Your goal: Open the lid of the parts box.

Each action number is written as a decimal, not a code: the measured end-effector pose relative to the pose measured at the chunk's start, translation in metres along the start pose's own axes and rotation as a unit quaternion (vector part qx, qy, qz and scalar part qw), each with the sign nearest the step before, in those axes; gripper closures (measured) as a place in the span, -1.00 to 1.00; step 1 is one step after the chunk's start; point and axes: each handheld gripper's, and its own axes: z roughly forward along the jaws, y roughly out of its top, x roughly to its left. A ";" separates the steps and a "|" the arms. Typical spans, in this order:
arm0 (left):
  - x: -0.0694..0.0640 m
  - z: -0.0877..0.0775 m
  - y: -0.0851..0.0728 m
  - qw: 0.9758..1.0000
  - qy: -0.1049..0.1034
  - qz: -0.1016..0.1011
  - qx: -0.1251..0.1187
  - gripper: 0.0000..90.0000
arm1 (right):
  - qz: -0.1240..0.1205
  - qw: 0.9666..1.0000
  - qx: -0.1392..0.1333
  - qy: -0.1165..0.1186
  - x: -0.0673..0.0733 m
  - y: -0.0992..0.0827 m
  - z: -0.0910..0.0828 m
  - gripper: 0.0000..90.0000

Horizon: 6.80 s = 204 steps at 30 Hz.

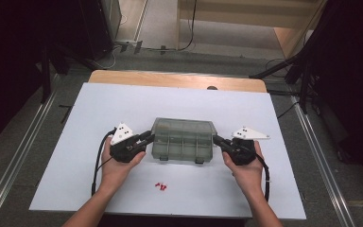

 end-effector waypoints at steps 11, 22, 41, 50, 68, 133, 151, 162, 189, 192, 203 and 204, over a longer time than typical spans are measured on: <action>0.001 0.014 0.013 0.999 0.032 0.026 -0.023 0.18 | -0.002 1.000 -0.010 -0.001 -0.006 0.013 0.003 1.00; 0.001 0.021 0.021 0.996 0.057 0.032 -0.053 0.52 | 0.003 1.000 -0.023 -0.011 -0.010 0.018 0.004 1.00; 0.001 0.025 0.024 0.996 0.060 0.020 -0.064 0.76 | 0.002 0.998 -0.043 -0.055 -0.014 0.018 0.008 0.52; 0.003 0.026 0.027 0.996 0.056 0.015 -0.065 0.75 | -0.008 0.996 -0.068 -0.052 -0.014 0.021 0.016 0.77; 0.015 0.041 0.029 0.997 0.053 -0.011 -0.049 0.74 | 0.032 0.994 -0.078 -0.072 -0.017 0.034 0.026 0.89; 0.055 0.080 0.035 0.996 0.024 -0.087 0.003 0.89 | 0.102 0.993 -0.008 -0.058 -0.056 0.041 0.082 0.90; 0.067 0.094 0.046 0.993 0.017 -0.112 0.042 0.90 | 0.132 0.988 0.033 -0.067 -0.059 0.050 0.086 0.93; 0.074 0.101 0.046 0.988 0.014 -0.138 0.063 0.91 | 0.144 0.987 0.046 -0.058 -0.068 0.052 0.096 0.93; 0.086 0.120 0.043 0.979 0.021 -0.160 0.123 0.75 | 0.149 0.984 0.069 -0.064 -0.079 0.046 0.112 0.66; 0.086 0.116 0.042 0.982 0.019 -0.147 0.119 0.55 | 0.124 0.988 0.059 -0.071 -0.080 0.045 0.105 0.28; 0.073 0.096 0.045 0.988 0.014 -0.097 0.117 -0.03 | 0.095 0.993 0.013 -0.070 -0.078 0.030 0.070 -0.69; 0.071 0.093 0.046 0.989 0.014 -0.092 0.118 -0.03 | 0.090 0.993 0.009 -0.069 -0.078 0.027 0.066 -0.69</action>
